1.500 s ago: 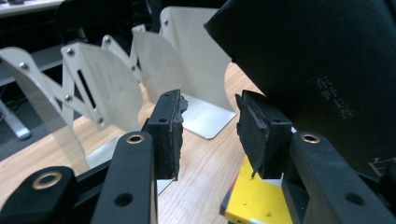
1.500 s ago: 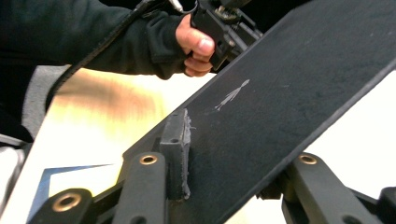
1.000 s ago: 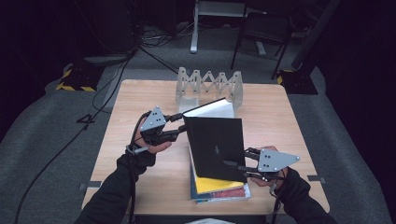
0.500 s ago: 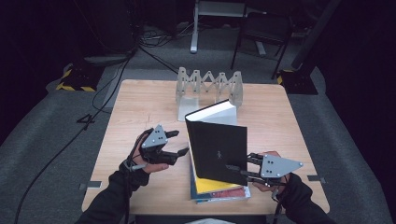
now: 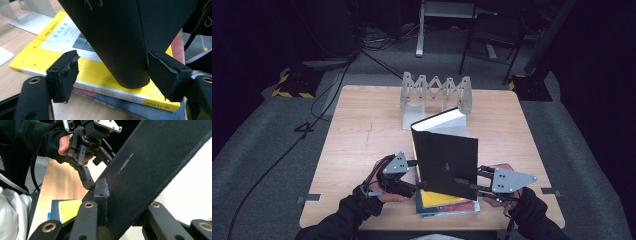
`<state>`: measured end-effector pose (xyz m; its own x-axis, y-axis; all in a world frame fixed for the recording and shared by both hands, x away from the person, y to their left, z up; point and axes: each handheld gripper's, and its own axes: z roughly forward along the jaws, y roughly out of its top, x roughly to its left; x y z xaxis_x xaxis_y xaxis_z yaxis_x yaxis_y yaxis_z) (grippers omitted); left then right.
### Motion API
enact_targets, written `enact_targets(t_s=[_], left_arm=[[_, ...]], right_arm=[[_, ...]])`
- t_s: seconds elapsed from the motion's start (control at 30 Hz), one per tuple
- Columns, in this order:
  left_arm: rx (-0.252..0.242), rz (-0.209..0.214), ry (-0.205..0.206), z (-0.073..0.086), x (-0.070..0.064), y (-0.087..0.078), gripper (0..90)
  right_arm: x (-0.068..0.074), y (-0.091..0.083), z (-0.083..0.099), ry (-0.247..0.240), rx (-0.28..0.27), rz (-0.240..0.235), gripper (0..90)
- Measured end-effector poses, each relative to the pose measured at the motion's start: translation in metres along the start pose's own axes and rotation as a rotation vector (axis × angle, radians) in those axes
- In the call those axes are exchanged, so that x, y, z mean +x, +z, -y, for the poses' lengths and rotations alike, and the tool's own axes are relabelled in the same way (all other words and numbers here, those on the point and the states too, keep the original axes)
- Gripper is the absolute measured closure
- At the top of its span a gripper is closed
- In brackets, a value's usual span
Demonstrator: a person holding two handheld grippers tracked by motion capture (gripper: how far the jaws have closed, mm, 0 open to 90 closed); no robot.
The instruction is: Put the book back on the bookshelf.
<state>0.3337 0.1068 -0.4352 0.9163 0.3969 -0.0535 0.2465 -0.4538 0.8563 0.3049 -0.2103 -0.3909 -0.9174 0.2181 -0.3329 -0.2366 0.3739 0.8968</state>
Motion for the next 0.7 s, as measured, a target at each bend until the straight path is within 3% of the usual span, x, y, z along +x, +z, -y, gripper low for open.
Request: enact_targets(t_s=[0.1, 0.3, 0.37, 0.43, 0.53, 0.7], left_arm=[[-0.007, 0.005, 0.011, -0.002, -0.002, 0.003, 24.8], [-0.067, 0.015, 0.035, -0.015, -0.008, 0.010, 24.7], [-0.074, 0.016, 0.027, -0.017, -0.007, 0.011, 23.6], [-0.092, 0.027, 0.015, -0.020, -0.004, 0.010, 23.3], [-0.109, 0.027, 0.018, -0.024, -0.002, 0.008, 23.3], [-0.148, 0.040, 0.033, -0.032, 0.001, 0.004, 26.6]], right_arm=[[0.001, 0.000, 0.001, -0.001, -0.001, 0.002, 73.3], [0.002, -0.002, 0.002, 0.006, 0.008, 0.009, 71.9], [0.002, -0.003, 0.003, 0.007, 0.011, 0.011, 70.9], [0.001, -0.004, 0.004, 0.008, 0.028, 0.026, 68.3], [-0.001, -0.008, 0.007, 0.019, 0.047, 0.026, 66.0], [0.000, -0.012, 0.015, 0.017, 0.101, 0.064, 59.1]])
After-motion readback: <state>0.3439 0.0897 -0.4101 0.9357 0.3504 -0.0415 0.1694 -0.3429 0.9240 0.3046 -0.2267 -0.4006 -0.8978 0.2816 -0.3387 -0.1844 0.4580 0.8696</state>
